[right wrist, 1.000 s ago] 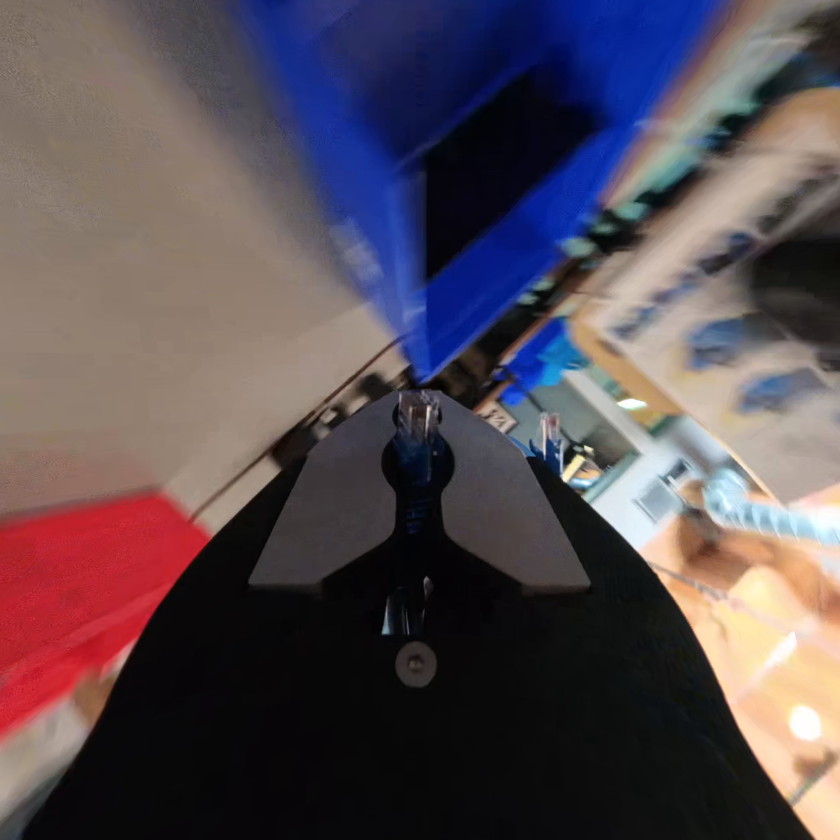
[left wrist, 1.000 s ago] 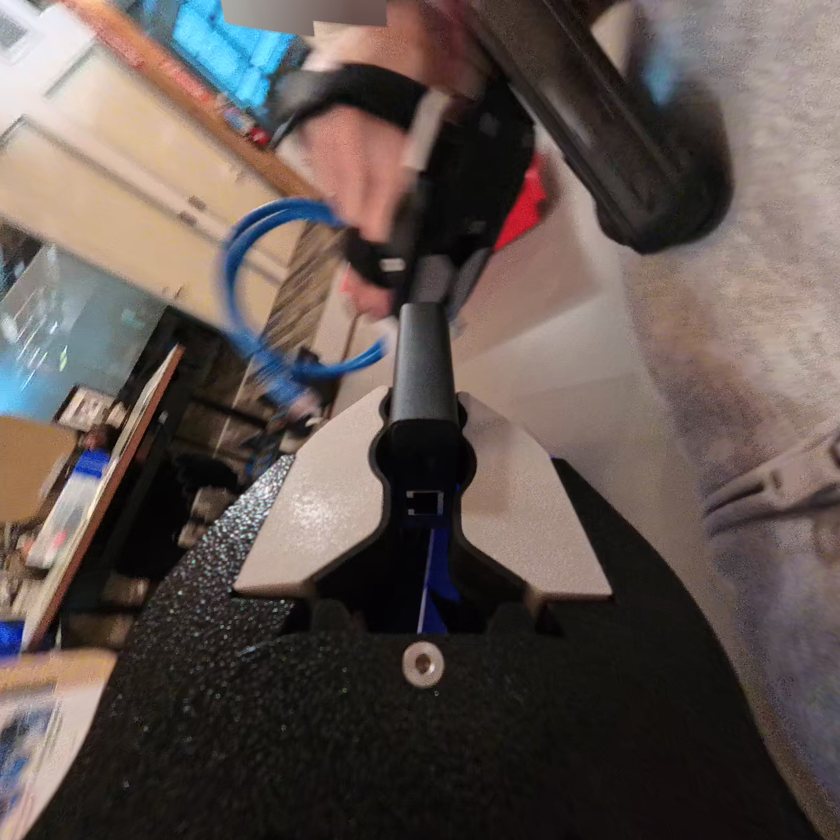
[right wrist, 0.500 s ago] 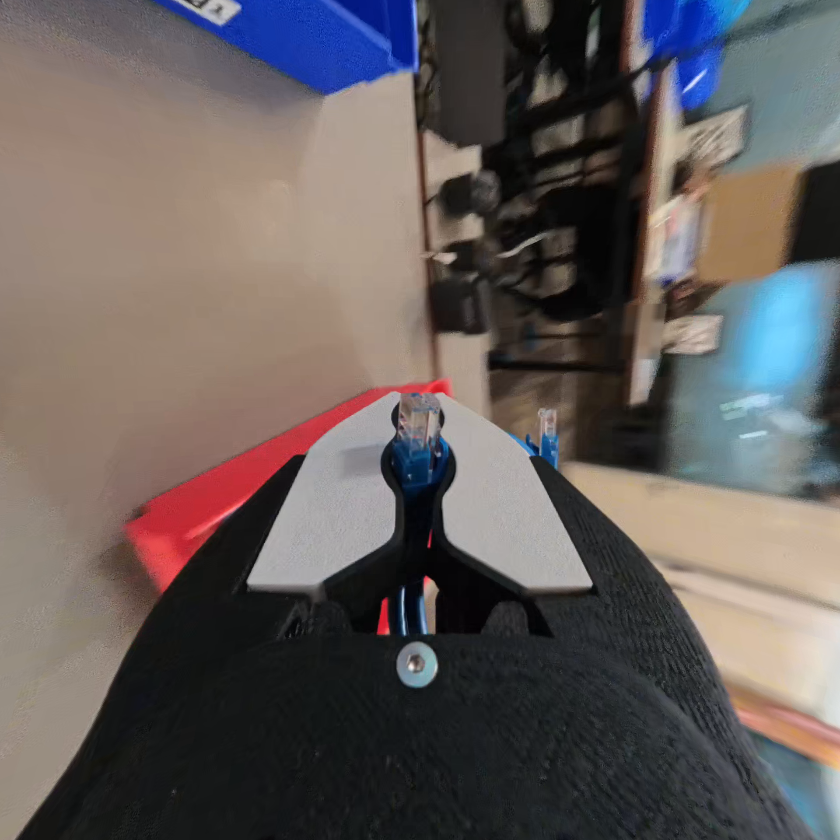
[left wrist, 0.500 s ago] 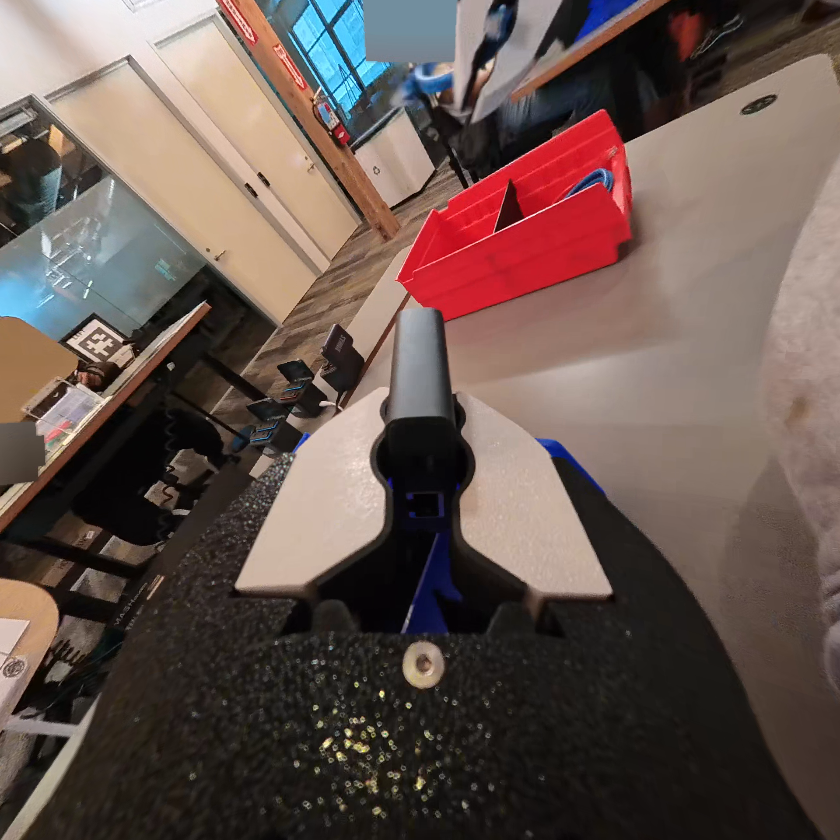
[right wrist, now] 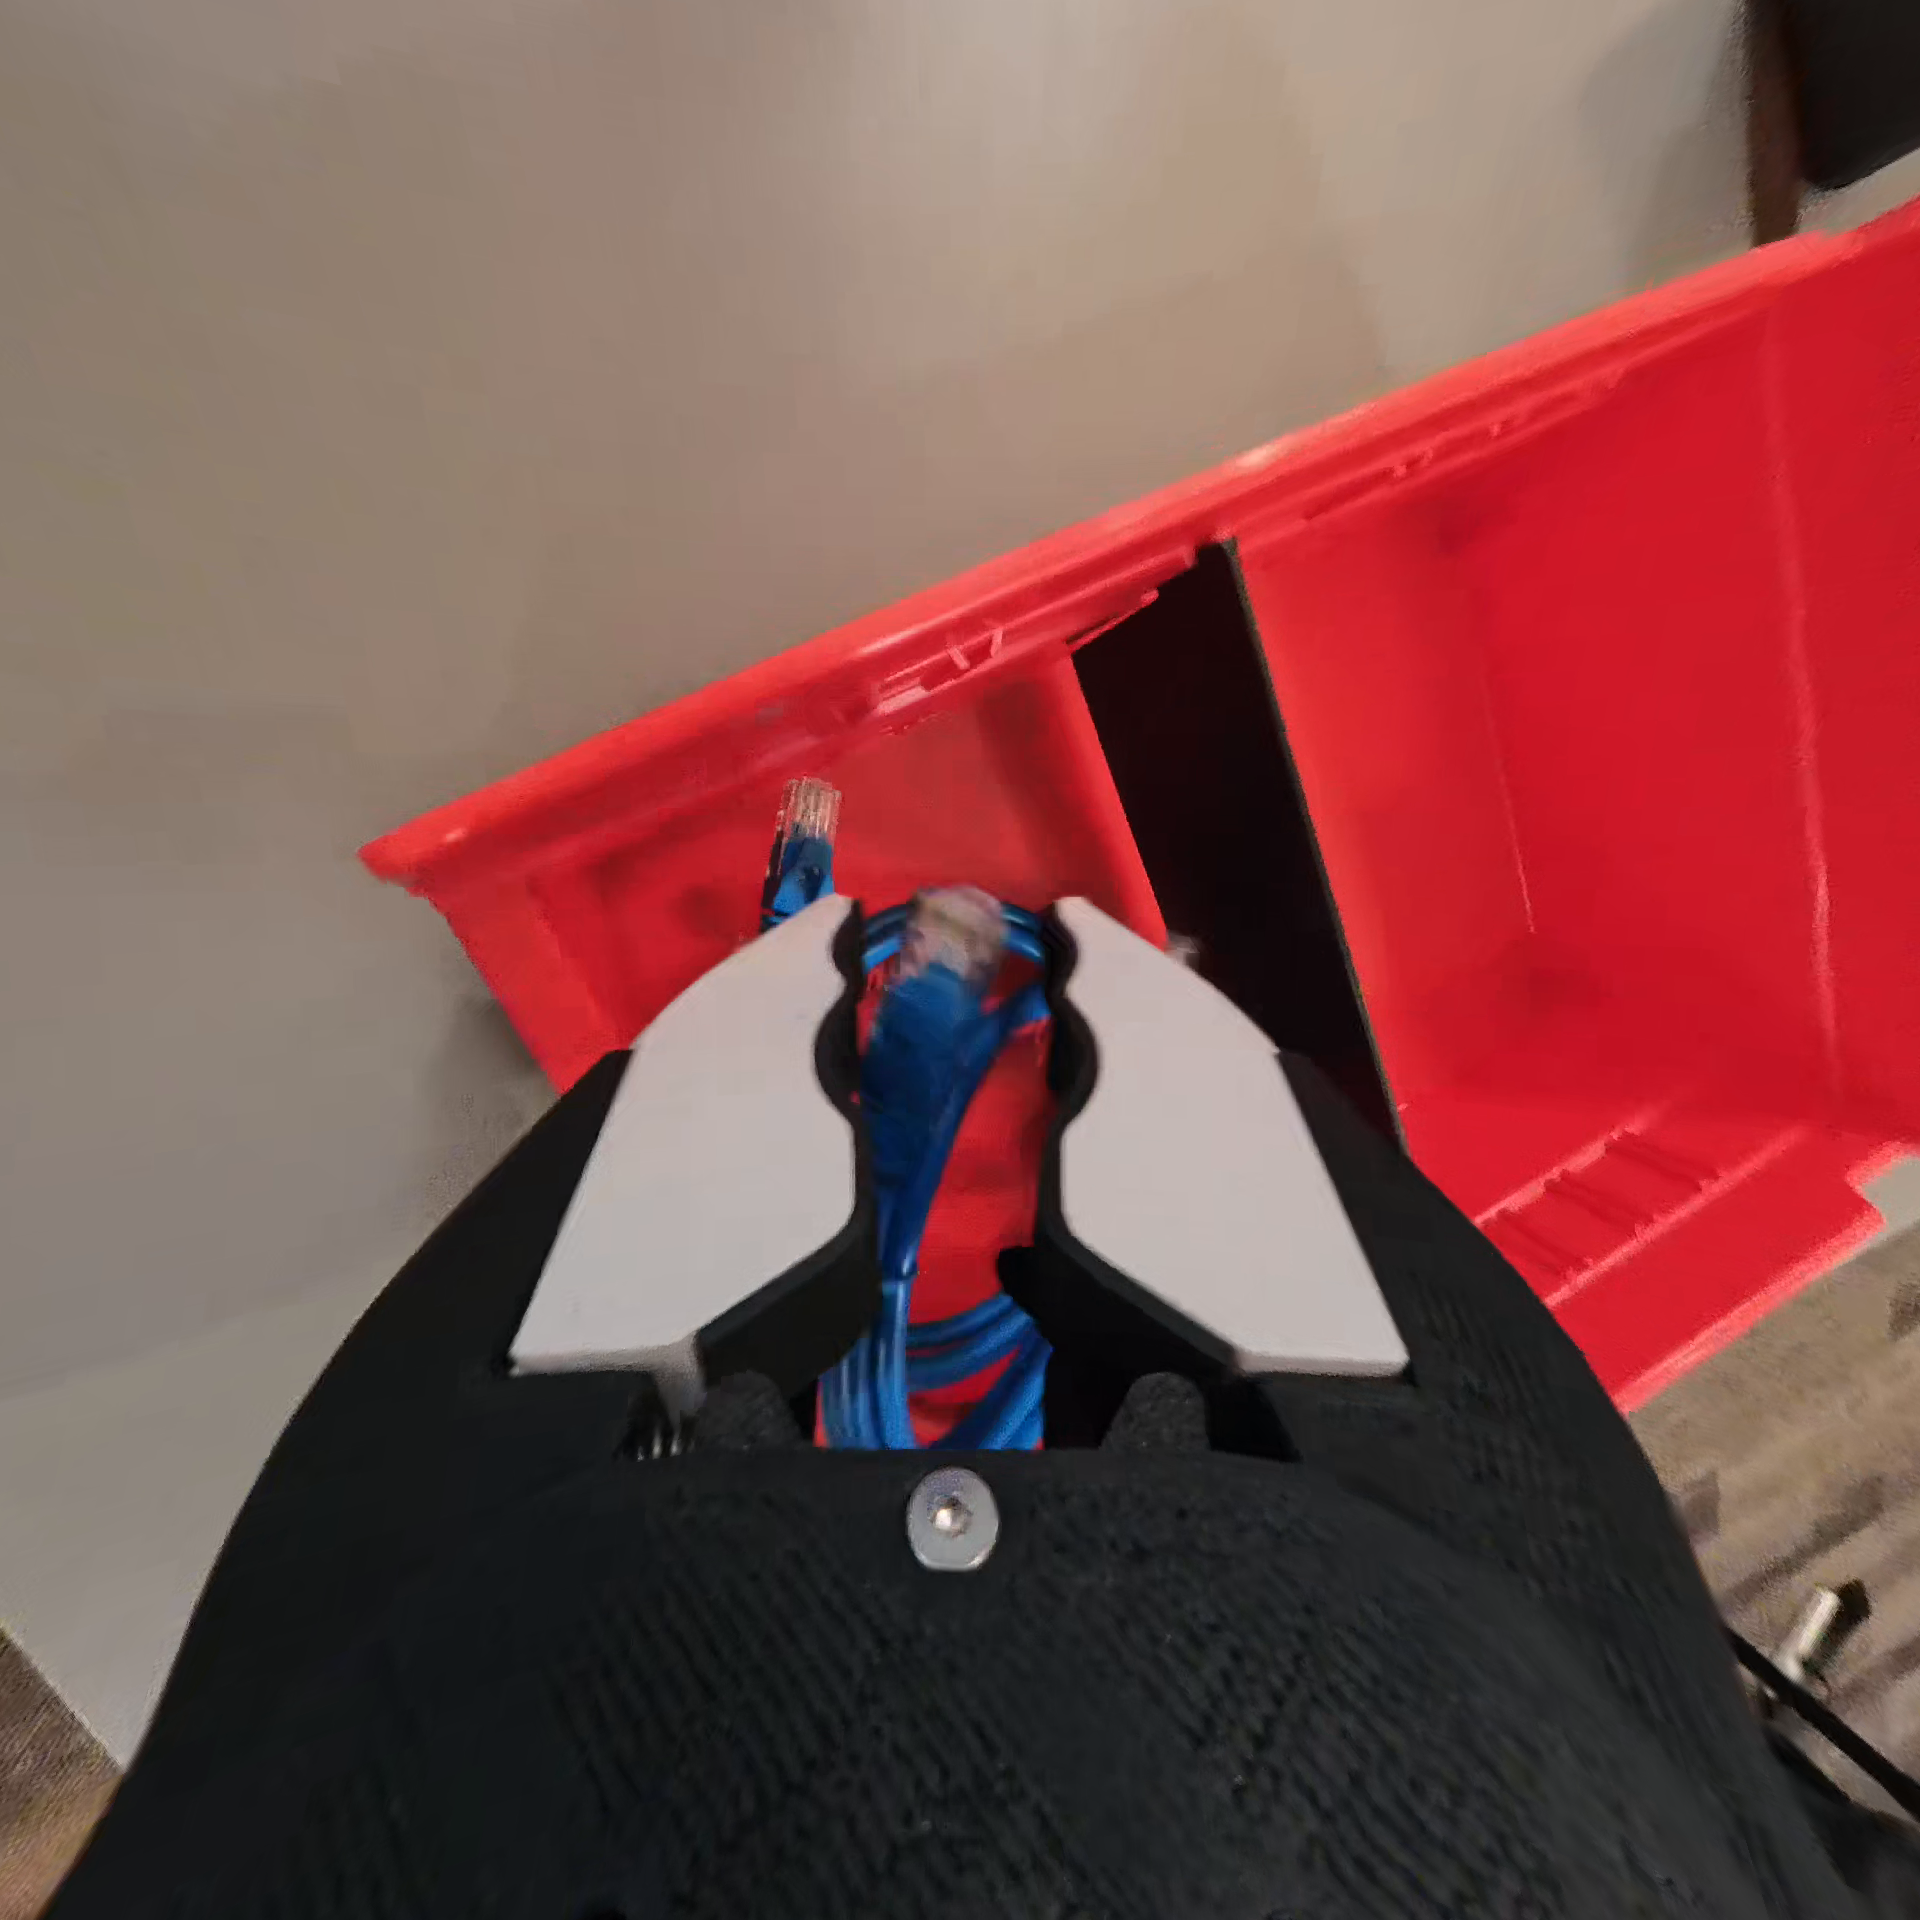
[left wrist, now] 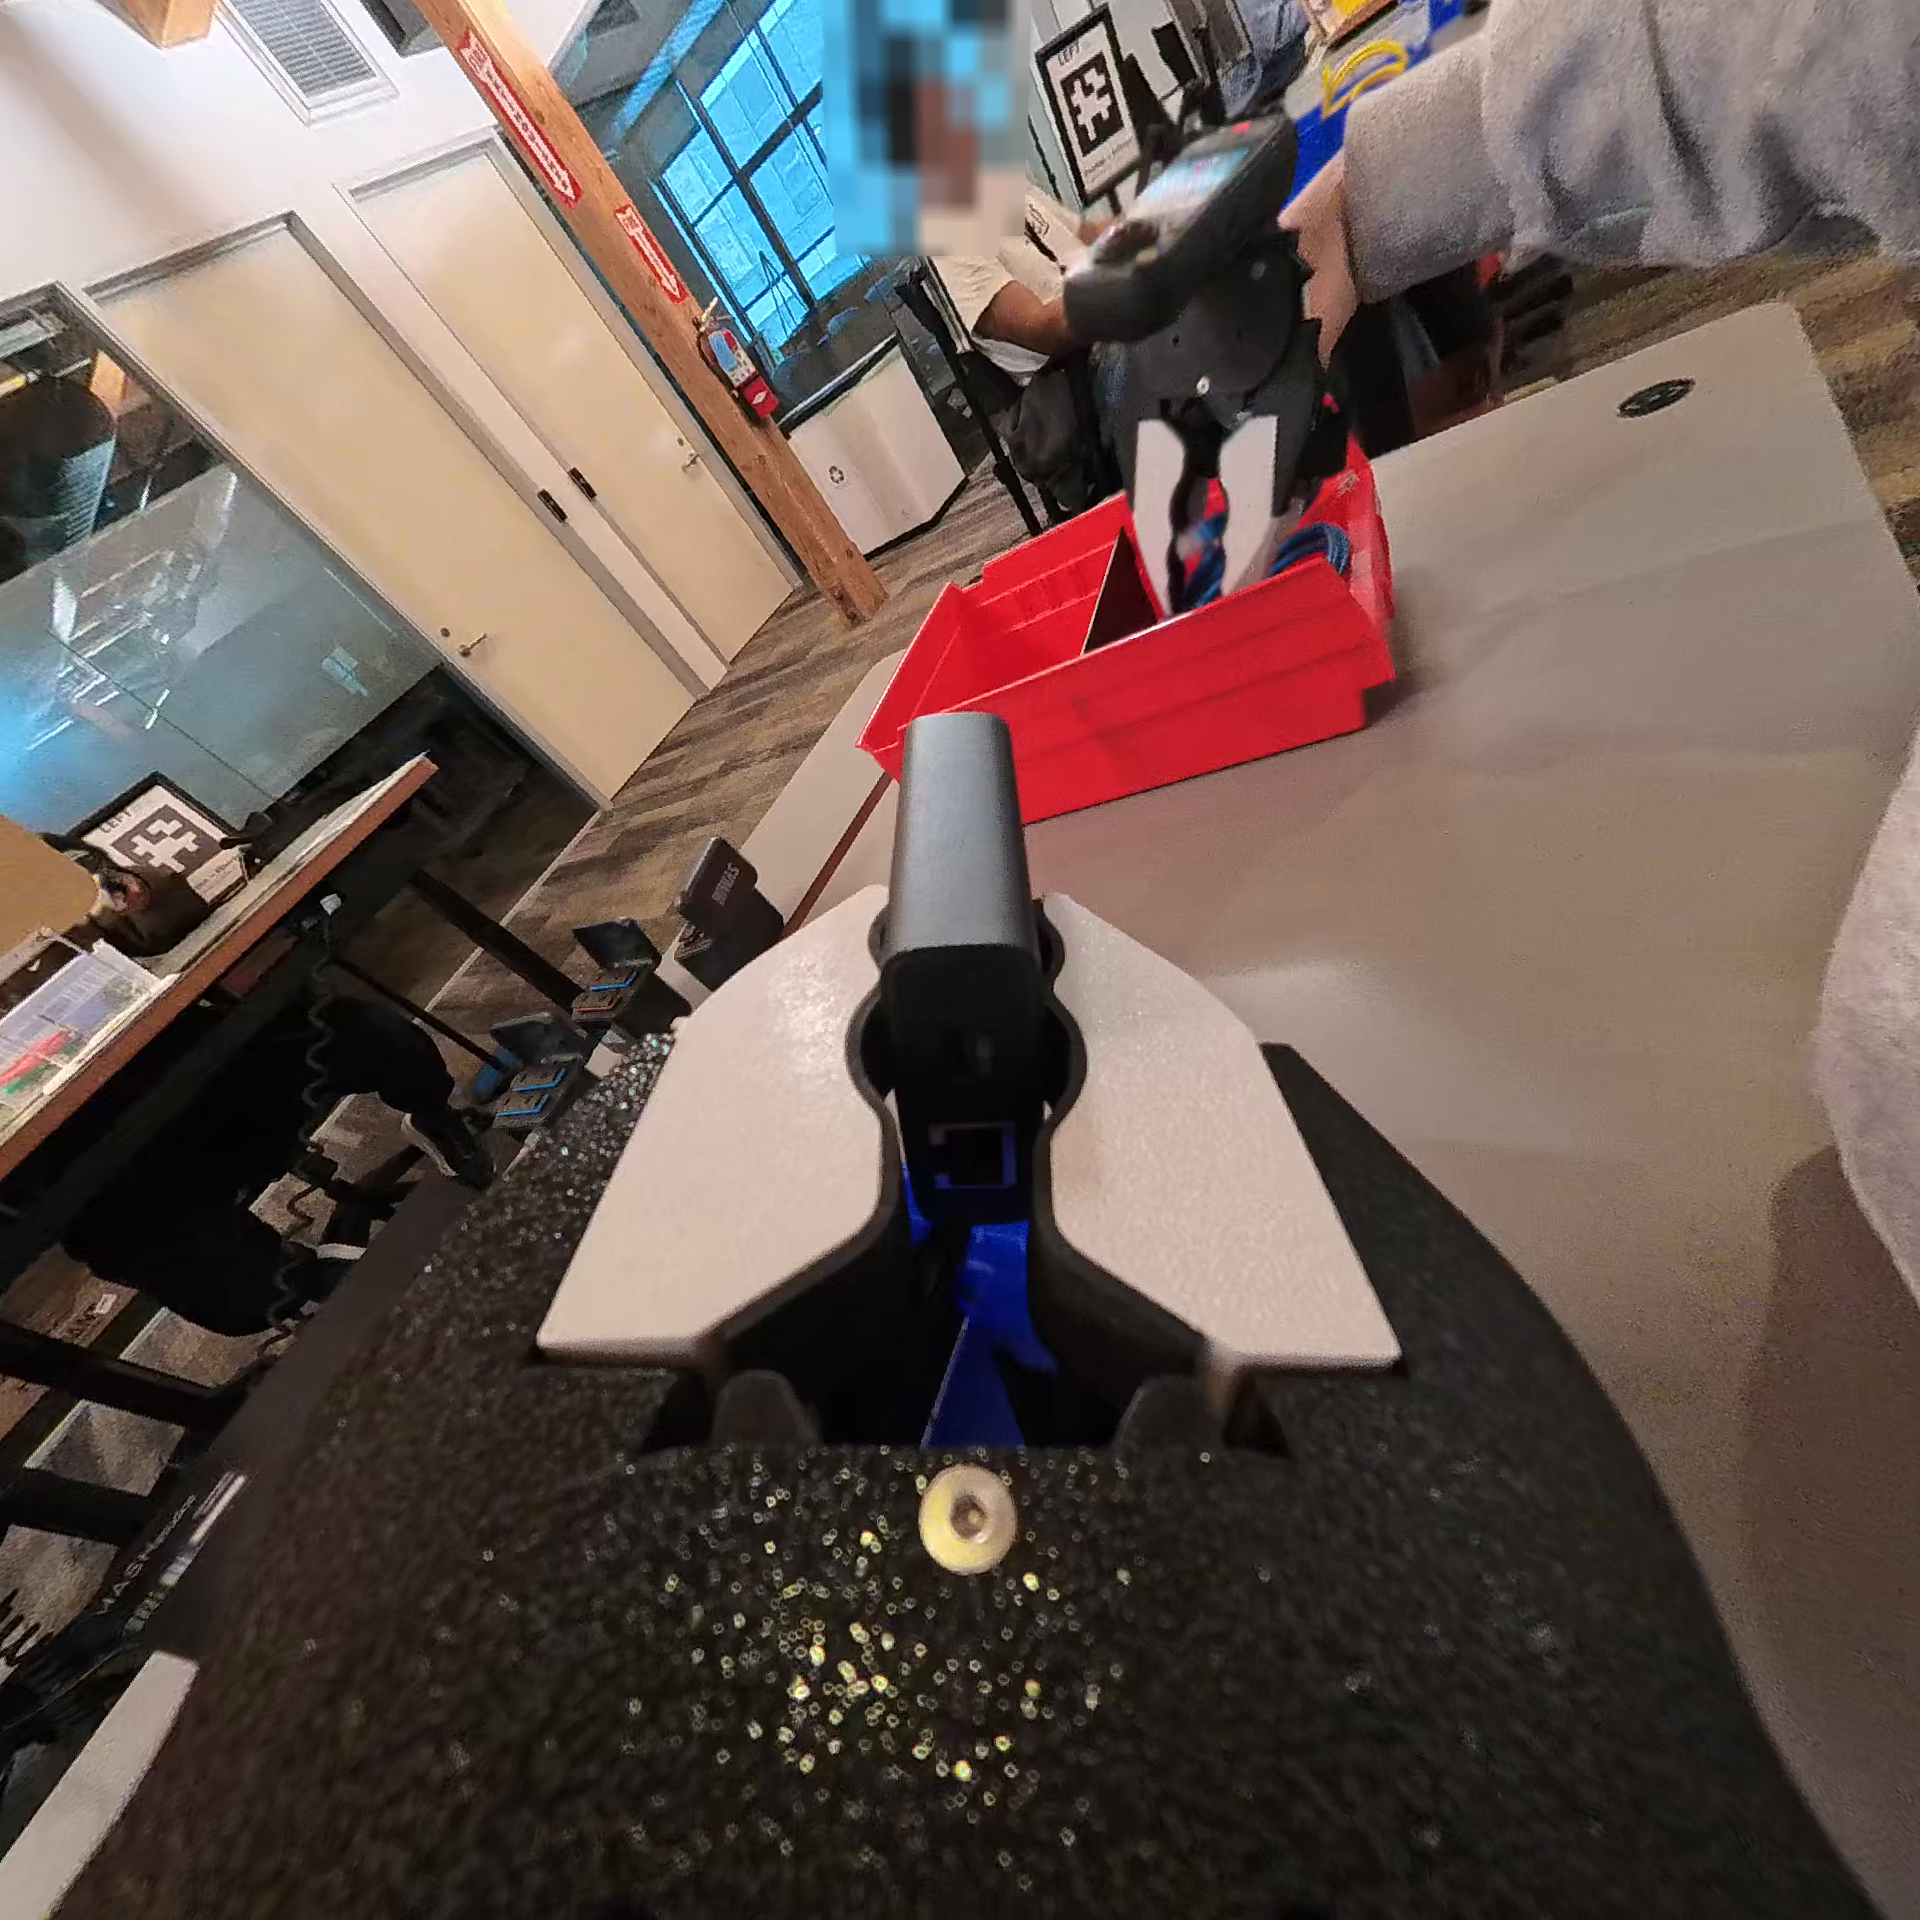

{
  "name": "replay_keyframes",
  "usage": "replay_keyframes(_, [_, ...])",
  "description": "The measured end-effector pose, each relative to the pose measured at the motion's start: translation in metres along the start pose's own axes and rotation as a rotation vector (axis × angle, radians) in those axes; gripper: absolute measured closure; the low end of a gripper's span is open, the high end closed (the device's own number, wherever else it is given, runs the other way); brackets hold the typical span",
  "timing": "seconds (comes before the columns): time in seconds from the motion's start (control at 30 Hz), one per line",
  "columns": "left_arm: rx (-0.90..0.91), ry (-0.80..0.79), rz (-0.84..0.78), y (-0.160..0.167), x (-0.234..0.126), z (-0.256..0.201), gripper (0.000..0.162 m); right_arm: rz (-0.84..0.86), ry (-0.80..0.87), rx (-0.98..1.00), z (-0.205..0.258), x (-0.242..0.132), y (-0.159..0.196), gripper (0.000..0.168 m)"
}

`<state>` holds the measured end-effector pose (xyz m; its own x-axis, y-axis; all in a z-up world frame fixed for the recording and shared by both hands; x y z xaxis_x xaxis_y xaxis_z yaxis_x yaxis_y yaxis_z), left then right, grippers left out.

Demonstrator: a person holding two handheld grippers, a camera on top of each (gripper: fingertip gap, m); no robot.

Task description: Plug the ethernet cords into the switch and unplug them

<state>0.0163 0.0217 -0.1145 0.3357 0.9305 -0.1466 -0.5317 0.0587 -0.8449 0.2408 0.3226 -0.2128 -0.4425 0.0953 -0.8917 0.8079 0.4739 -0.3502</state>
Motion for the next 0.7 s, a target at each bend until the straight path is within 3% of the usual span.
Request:
replay_keyframes(0.03, [-0.002,-0.003,0.003,-0.001,0.002,0.000,0.140,0.024,-0.010,0.003,-0.001,0.004,-0.002,0.122])
replay_keyframes(0.13, [-0.015,-0.013,0.002,-0.002,0.009,0.001,0.140,0.071,-0.040,0.078,-0.006,-0.002,-0.009,0.087])
replay_keyframes(0.2, [-0.028,-0.019,-0.005,0.000,0.012,0.001,0.140,0.035,-0.011,0.119,-0.014,-0.018,-0.018,0.083])
replay_keyframes(0.3, [-0.085,0.005,-0.049,0.000,0.016,-0.001,0.141,-0.195,0.127,0.110,-0.019,-0.052,-0.067,0.084])
replay_keyframes(0.37, [-0.136,0.034,-0.090,-0.001,0.017,-0.003,0.141,-0.403,0.227,0.032,-0.007,-0.070,-0.117,0.091])
replay_keyframes(0.43, [-0.167,0.060,-0.108,-0.001,0.018,-0.004,0.141,-0.493,0.262,-0.096,0.018,-0.075,-0.155,0.097])
replay_keyframes(0.57, [-0.184,0.167,-0.173,-0.008,0.018,-0.015,0.141,-0.735,0.135,-0.280,0.083,-0.075,-0.231,0.110])
replay_keyframes(0.7, [-0.164,0.213,-0.177,-0.012,0.021,-0.025,0.141,-0.864,-0.032,-0.377,0.129,-0.075,-0.276,0.121])
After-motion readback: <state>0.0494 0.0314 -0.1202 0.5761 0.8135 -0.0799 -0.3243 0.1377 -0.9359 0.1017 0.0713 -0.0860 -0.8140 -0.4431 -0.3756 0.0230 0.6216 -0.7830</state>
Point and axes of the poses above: each gripper's, where its closed fingertips meet, x out along the fingers, y out of its underside, z = x × y across the jaws, the point moved 4 cm from there along -x, back along the fingers, and after that the axes turned 1 degree about y, right-handed, at the moved point
